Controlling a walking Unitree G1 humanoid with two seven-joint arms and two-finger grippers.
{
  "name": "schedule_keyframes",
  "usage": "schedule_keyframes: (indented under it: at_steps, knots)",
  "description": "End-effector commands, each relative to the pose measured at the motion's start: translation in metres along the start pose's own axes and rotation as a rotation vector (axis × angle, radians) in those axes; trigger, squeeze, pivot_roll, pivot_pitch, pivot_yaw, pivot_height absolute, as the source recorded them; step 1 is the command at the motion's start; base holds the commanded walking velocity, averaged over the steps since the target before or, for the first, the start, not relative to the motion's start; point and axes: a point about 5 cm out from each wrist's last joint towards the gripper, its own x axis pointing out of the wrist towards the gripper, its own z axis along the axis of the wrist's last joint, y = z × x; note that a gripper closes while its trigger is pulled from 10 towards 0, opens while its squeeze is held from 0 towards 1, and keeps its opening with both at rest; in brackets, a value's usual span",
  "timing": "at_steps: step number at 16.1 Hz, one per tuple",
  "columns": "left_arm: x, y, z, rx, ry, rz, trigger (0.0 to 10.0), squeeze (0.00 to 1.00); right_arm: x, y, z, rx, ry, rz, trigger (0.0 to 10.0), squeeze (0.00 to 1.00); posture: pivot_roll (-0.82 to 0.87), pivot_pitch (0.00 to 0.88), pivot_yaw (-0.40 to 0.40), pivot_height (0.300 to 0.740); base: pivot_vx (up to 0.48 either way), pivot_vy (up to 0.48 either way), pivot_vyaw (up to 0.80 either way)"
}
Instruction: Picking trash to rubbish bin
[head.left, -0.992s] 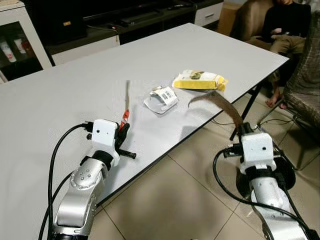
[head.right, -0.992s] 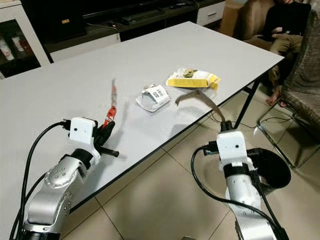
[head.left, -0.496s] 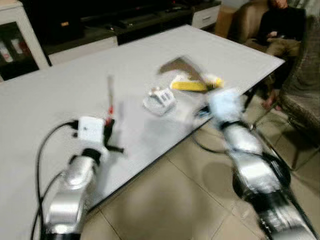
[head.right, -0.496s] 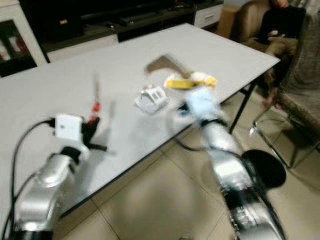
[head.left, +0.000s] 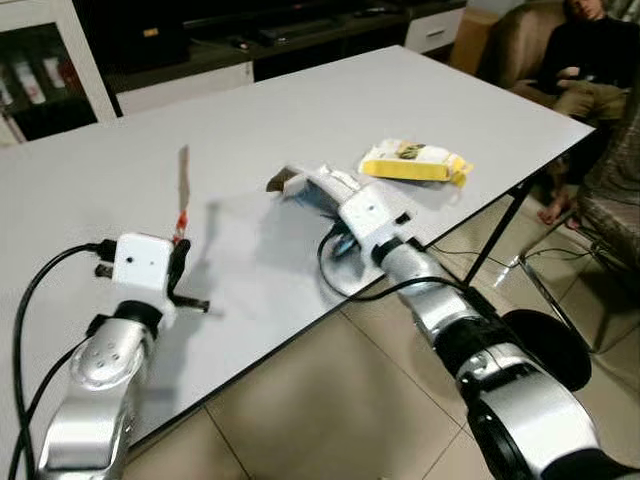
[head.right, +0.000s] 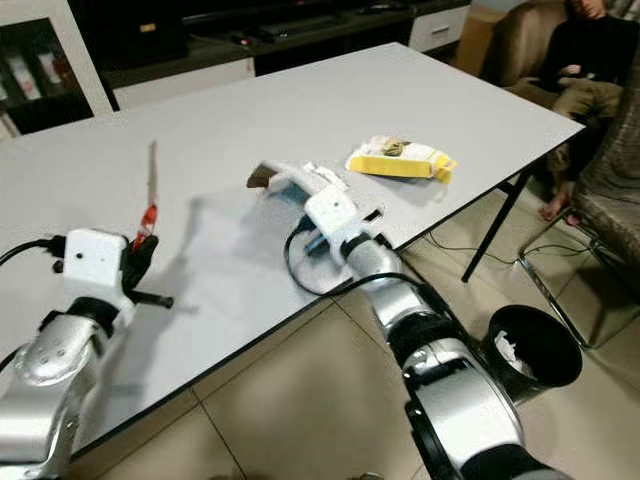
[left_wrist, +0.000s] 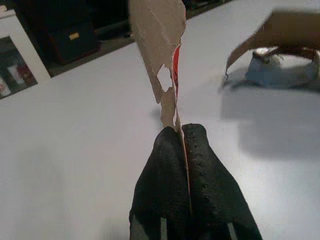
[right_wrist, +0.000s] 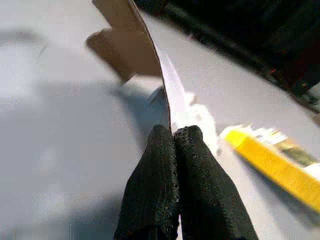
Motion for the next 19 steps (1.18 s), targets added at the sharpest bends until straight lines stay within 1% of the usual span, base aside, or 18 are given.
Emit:
schedule_keyframes:
  at_steps: [1, 2, 6, 9, 11, 12, 13, 14, 15, 17, 18, 19]
  knots:
    - [-0.003, 0.0, 0.003, 0.009, -0.006, -0.016, 10.0, 0.0, -0.001, -0.003, -0.008, 0.0, 0.041, -0.002, 10.0, 0.0, 0.06, 0.087, -0.043, 0.74, 0.0, 0.0, 0.0]
    - [-0.005, -0.001, 0.004, 0.005, 0.001, -0.02, 10.0, 0.0, -0.002, -0.007, -0.009, -0.018, 0.038, -0.028, 10.0, 1.0, 0.06, 0.089, -0.043, 0.74, 0.0, 0.0, 0.0]
    - [-0.006, -0.005, 0.002, -0.004, 0.019, -0.033, 10.0, 0.0, -0.003, -0.011, -0.011, -0.083, 0.03, -0.051, 10.0, 1.0, 0.05, 0.1, -0.029, 0.74, 0.0, 0.0, 0.0]
    - [-0.007, -0.004, 0.002, -0.007, 0.03, -0.03, 10.0, 0.0, -0.004, -0.012, -0.011, -0.139, 0.013, -0.063, 10.0, 1.0, 0.06, 0.108, -0.027, 0.74, 0.0, 0.0, 0.0]
    - [-0.008, -0.002, 0.002, -0.027, 0.034, -0.02, 10.0, 0.0, -0.004, -0.013, -0.013, -0.248, 0.028, -0.067, 10.0, 1.0, 0.06, 0.116, -0.027, 0.74, 0.0, 0.0, 0.0]
    - [-0.008, -0.002, 0.003, -0.034, 0.037, -0.019, 10.0, 0.0, -0.005, -0.013, -0.015, -0.291, 0.036, -0.069, 10.0, 0.93, 0.07, 0.124, -0.027, 0.74, 0.0, 0.0, 0.0]
    - [-0.009, -0.002, 0.003, -0.04, 0.039, -0.024, 10.0, 0.0, -0.005, -0.013, -0.016, -0.314, 0.042, -0.068, 10.0, 0.0, 0.08, 0.13, -0.027, 0.74, 0.0, 0.0, 0.0]
    - [-0.01, -0.003, 0.004, -0.042, 0.041, -0.031, 10.0, 0.0, -0.006, -0.013, -0.019, -0.354, 0.05, -0.065, 10.0, 0.0, 0.09, 0.14, -0.026, 0.74, 0.0, 0.0, 0.0]
    - [-0.014, -0.004, 0.006, -0.059, 0.048, -0.046, 10.0, 0.0, -0.008, -0.013, -0.023, -0.466, 0.06, -0.075, 10.0, 0.0, 0.11, 0.16, -0.022, 0.74, 0.0, 0.0, 0.0]
    - [-0.02, -0.003, 0.007, -0.075, 0.058, -0.054, 10.0, 0.0, -0.01, -0.015, -0.027, -0.542, 0.079, -0.097, 10.0, 0.0, 0.13, 0.179, -0.018, 0.74, 0.0, 0.0, 0.0]
    - [-0.022, -0.002, 0.007, -0.079, 0.065, -0.055, 10.0, 0.0, -0.01, -0.017, -0.029, -0.54, 0.09, -0.105, 10.0, 0.0, 0.13, 0.185, -0.019, 0.74, 0.0, 0.0, 0.0]
    - [-0.023, 0.0, 0.008, -0.081, 0.066, -0.055, 10.0, 0.0, -0.011, -0.02, -0.03, -0.536, 0.099, -0.121, 10.0, 1.0, 0.14, 0.188, -0.018, 0.74, 0.0, 0.0, 0.0]
